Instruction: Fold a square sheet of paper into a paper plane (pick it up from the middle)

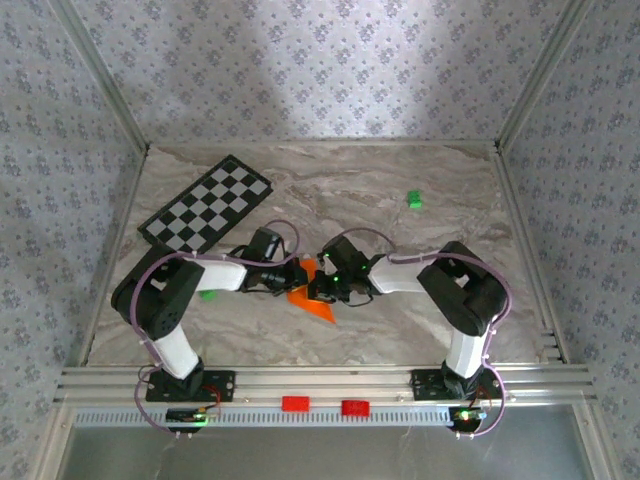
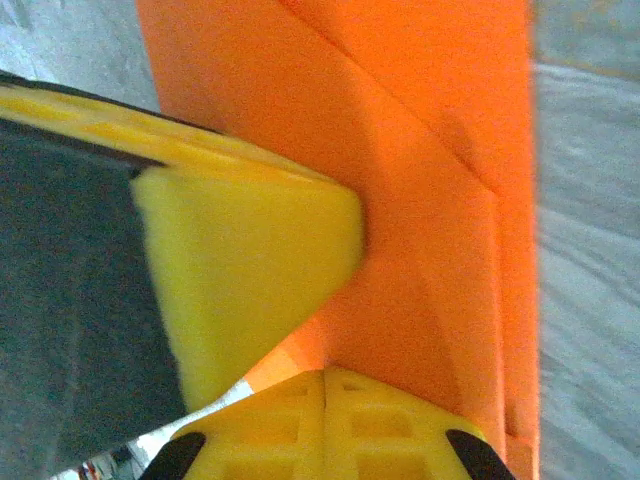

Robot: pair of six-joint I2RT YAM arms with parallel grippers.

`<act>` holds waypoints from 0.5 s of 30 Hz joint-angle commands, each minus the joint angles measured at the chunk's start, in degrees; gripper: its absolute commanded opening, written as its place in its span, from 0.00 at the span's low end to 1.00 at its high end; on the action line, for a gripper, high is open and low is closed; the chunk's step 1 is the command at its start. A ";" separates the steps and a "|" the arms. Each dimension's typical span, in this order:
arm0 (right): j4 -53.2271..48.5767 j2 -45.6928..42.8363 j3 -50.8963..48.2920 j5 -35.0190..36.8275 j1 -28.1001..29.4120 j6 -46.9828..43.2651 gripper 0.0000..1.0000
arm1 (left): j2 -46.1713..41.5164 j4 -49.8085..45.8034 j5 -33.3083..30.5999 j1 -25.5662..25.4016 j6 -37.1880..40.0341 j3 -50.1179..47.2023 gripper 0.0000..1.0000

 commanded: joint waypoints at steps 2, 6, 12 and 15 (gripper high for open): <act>0.39 1.03 -7.36 0.99 -0.10 2.01 0.00 | 1.67 -5.26 -4.91 1.33 1.60 -2.22 0.00; 2.81 -1.59 -10.17 -1.35 -0.12 2.68 0.02 | 2.35 -5.83 -5.06 1.82 2.37 -2.24 0.00; 0.07 -6.31 -13.19 -1.50 -0.54 0.51 0.05 | 3.16 -6.04 -5.41 2.50 2.86 -2.40 0.00; -0.91 -8.81 -15.21 -1.57 -1.12 -0.22 0.06 | 3.25 -6.20 -5.49 2.51 2.94 -2.44 0.00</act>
